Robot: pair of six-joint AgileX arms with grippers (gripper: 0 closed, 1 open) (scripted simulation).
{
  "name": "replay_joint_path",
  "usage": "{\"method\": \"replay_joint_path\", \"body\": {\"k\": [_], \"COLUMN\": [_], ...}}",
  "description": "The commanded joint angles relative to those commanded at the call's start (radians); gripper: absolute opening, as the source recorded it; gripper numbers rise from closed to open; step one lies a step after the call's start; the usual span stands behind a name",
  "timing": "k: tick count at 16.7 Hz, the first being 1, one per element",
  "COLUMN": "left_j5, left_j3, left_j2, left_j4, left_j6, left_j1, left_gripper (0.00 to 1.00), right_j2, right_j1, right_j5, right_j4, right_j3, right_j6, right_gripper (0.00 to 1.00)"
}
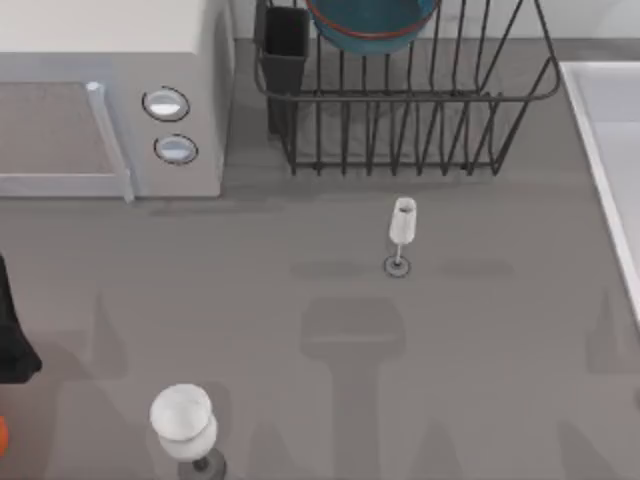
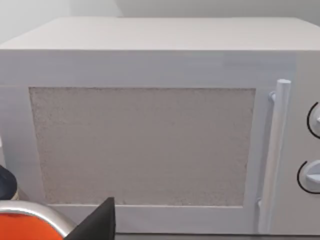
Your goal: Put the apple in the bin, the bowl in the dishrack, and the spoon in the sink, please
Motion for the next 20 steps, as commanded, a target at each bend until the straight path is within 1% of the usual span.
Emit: {"method": "replay_joint_path", "body": {"k": [2, 8, 11, 13, 15, 20], "left_j5": [0.0, 0.0, 0.0, 0.0, 0.0, 0.0], "left_j3": [0.0, 0.0, 0.0, 0.0, 0.0, 0.0], "left_j2": [0.0, 0.0, 0.0, 0.0, 0.0, 0.0], "left_j4": [0.0, 0.0, 0.0, 0.0, 0.0, 0.0], "left_j6": [0.0, 0.0, 0.0, 0.0, 0.0, 0.0], "left_j1": [0.0, 0.0, 0.0, 0.0, 0.0, 0.0], "left_gripper": [1.0, 1.0, 1.0, 1.0, 1.0, 1.0], "right_j2": [-0.04, -0.04, 0.025, 0.121, 0.261, 0.717], "right_j1": [-0.015, -0.014, -0.022, -0.033, -0.048, -0.093], "right_j5": [-0.016, -0.016, -0.018, -0.019, -0.019, -0.018], "right_j4": [-0.017, -0.019, -0.079, -0.161, -0.268, -0.586], "right_j3": [-0.028, -0.028, 0.025, 0.096, 0.187, 0.446], "right_j6": [0.0, -0.001, -0.066, -0.16, -0.299, -0.74], "right_gripper": [1.0, 1.0, 1.0, 1.0, 1.0, 1.0]}}
